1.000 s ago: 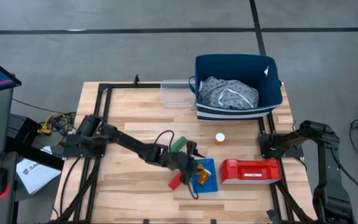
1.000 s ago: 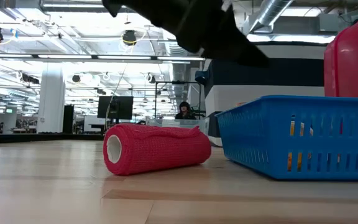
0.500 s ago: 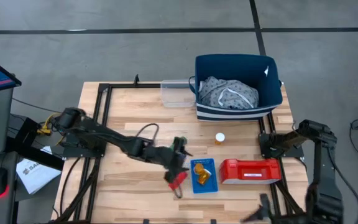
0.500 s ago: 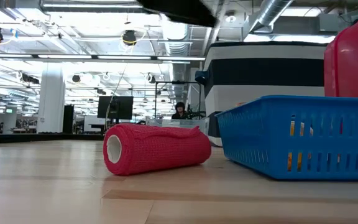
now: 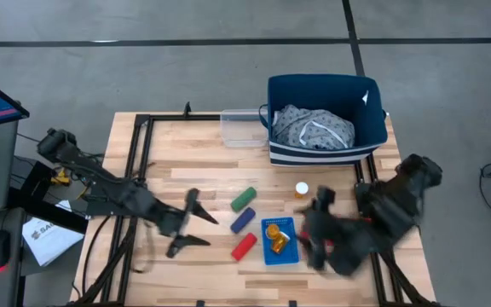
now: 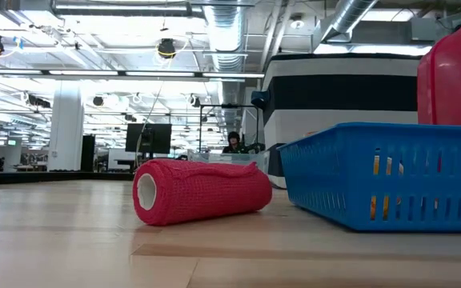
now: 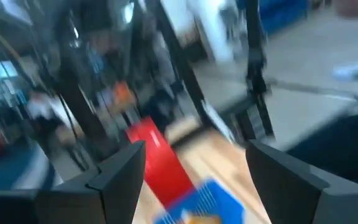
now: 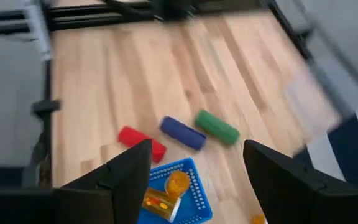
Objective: Pick & Place Medicine items
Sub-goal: Put the orange pill bottle into the blue bin
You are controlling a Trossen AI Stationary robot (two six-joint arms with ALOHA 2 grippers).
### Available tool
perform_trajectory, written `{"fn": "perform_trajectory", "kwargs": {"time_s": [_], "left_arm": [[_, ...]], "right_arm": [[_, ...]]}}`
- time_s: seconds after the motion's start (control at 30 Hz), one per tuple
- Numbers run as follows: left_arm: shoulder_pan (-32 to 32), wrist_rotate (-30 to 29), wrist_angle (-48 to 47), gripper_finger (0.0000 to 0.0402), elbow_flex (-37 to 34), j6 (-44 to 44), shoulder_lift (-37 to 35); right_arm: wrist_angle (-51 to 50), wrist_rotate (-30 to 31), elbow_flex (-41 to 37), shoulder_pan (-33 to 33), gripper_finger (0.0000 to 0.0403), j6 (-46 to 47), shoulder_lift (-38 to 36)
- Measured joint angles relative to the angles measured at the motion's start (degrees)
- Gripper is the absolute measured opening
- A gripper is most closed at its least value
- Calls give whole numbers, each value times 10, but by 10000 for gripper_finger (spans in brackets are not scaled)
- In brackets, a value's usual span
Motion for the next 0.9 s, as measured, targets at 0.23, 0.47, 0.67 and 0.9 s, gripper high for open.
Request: {"fn": "perform_trajectory", "kwargs": {"time_s": [0.23,0.47,0.67,0.9], "left_arm": [[-57,96,7,263,-18,105,-90],[-136,86,-21,268,-61,202,-149],[-170,59,-14,268,-85,272,-191],[-171,43,-14,267,-100,308,-223]], "right_arm": [[-16,-134,3,-171,250,18,5],[-92,-150,3,-247,250,125,11],[-110,-103,-14,-238,250,224,28],[-116,-43,-71,-215,250,335,49]]}}
